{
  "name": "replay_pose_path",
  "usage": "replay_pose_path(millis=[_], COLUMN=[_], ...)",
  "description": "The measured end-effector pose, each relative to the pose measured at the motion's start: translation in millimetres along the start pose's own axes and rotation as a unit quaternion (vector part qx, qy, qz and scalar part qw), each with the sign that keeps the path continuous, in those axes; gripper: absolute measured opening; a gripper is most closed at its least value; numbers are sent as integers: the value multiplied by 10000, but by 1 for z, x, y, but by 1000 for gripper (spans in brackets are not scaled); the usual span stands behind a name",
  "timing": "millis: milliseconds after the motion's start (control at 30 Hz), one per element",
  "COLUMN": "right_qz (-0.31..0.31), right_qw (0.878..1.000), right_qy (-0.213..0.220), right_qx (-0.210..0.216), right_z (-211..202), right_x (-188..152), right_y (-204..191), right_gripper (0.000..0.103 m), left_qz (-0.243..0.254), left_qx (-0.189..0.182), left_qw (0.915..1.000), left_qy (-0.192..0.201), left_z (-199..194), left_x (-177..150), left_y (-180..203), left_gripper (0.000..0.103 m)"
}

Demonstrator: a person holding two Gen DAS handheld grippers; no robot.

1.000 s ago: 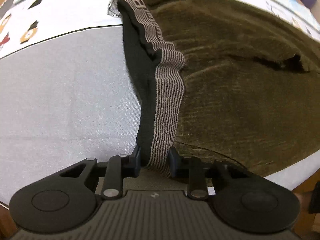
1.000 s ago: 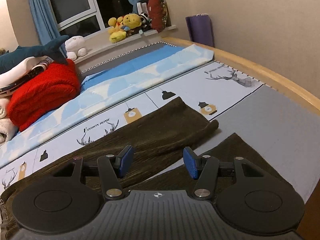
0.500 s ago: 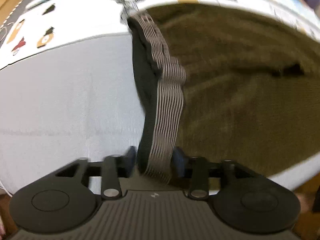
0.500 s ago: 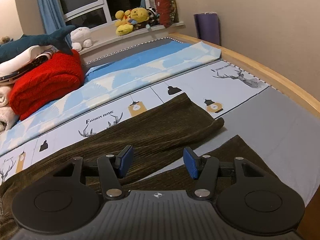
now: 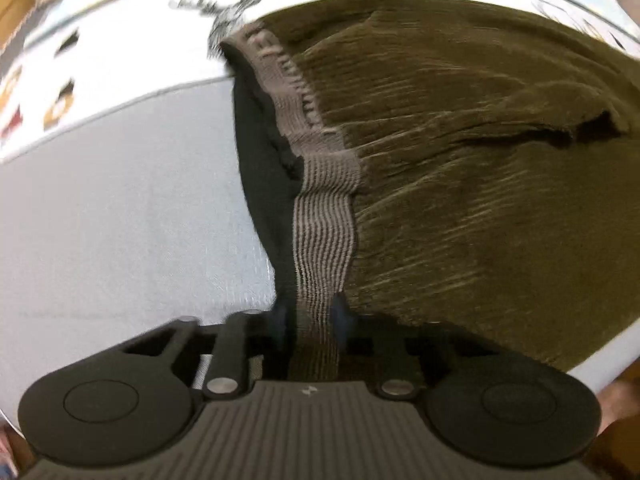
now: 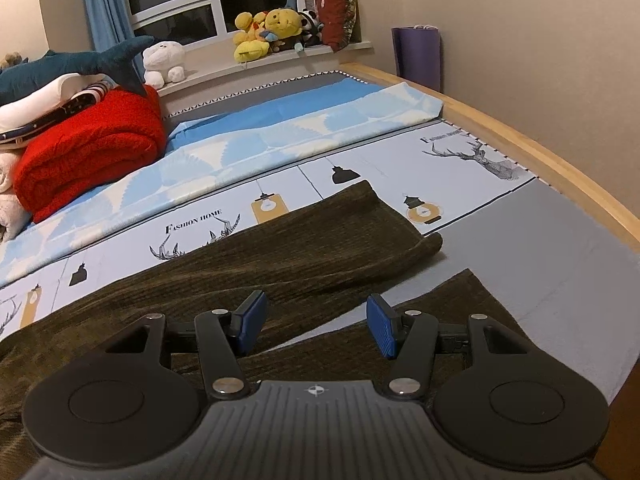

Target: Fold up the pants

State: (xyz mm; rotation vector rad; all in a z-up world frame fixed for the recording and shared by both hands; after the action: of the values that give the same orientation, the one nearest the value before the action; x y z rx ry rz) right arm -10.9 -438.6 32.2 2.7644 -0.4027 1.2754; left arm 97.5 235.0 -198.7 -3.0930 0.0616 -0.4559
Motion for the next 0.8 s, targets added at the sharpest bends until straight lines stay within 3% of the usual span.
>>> replay_pose_path(millis=[133,233,333,400,500,567,633,700,767,800], right_qz=[27,-25,-33,1,-20,-46,-15,38,110,160], right_qw=[10000,10000,10000,10000,9999,9999,10000,10000,9999,9998], right_qy=[0,6,16,16,43,49,39,29,23,21], right_qx=[8,31,48,74,105,99,88,88,88,100], right_z=[1,1,1,0,-2,-3,-3,-4,-5,-5], right_x=[1,1,1,2,2,2,1,1,0,0], right_y=[0,-3,-4,-5,-5,-5,-4,-1,2,4], right_gripper=[58,58,58,58,58,58,58,58,58,58], left_qz=[-230,-126,76,139,250,617,1090,1553,1710,1508], left_qx=[-42,53,391,577,254,-30,-41,463,499,497], left_qw=[9997,9999,9992,9974,9945,9918,9905,9866,9837,9871], left_qy=[-12,3,64,413,985,1122,836,160,250,216], left_z=[-4,-3,-5,-18,-40,-44,-31,-4,-5,-7], left_x=[-2,-5,-4,0,4,-2,-13,-31,-32,-30], left_y=[-11,-9,-2,2,13,28,39,38,38,36], left_gripper=[9,11,29,33,34,35,35,35,35,35])
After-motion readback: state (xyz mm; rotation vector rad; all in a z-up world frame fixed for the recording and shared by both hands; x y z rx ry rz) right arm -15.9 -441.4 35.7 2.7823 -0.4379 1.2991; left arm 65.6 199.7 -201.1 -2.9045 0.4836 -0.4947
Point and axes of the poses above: each gripper's, at about its wrist camera, not at the fingertips, and z roughly the way its jaws point, y to its right, x to its top, the point moved 4 cm from there along z, roughly the way its jaws point, and after that the axes turned 8 degrees about -z, right-handed, at the moved point
